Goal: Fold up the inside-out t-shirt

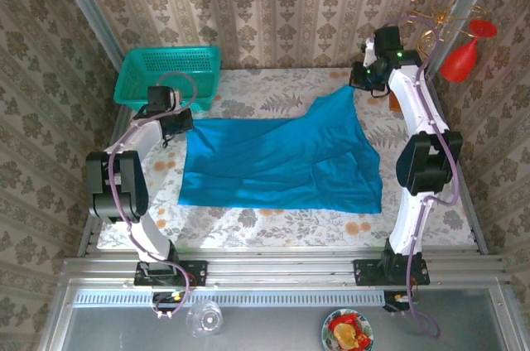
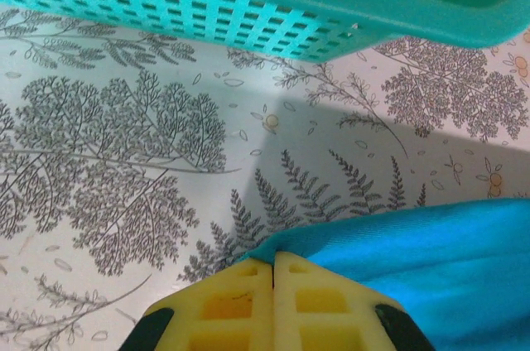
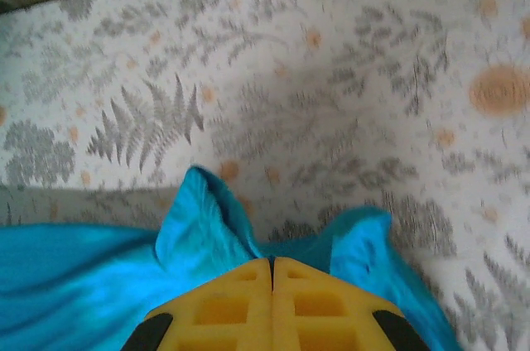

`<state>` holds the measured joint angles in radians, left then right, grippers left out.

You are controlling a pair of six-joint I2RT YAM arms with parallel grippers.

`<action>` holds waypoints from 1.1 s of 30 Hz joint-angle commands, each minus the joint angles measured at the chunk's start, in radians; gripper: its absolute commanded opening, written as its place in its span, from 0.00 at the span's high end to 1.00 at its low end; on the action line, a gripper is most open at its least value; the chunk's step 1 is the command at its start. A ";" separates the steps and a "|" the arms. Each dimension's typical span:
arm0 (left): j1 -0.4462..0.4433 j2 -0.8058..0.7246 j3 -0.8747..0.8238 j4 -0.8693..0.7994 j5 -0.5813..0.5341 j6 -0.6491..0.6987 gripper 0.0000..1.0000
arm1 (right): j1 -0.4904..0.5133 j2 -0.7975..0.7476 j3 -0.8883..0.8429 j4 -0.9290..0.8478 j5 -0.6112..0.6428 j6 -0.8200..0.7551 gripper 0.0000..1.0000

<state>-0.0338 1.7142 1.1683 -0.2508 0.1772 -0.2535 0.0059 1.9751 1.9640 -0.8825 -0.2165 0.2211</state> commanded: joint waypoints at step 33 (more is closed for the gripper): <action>0.117 -0.418 -0.578 0.156 0.095 -0.256 1.00 | 0.027 -0.909 -1.107 0.056 0.093 0.157 1.00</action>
<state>0.0738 1.3273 0.6136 -0.1154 0.2665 -0.4725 0.0299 1.0996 0.8673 -0.8528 -0.1566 0.3450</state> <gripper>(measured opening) 0.050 0.049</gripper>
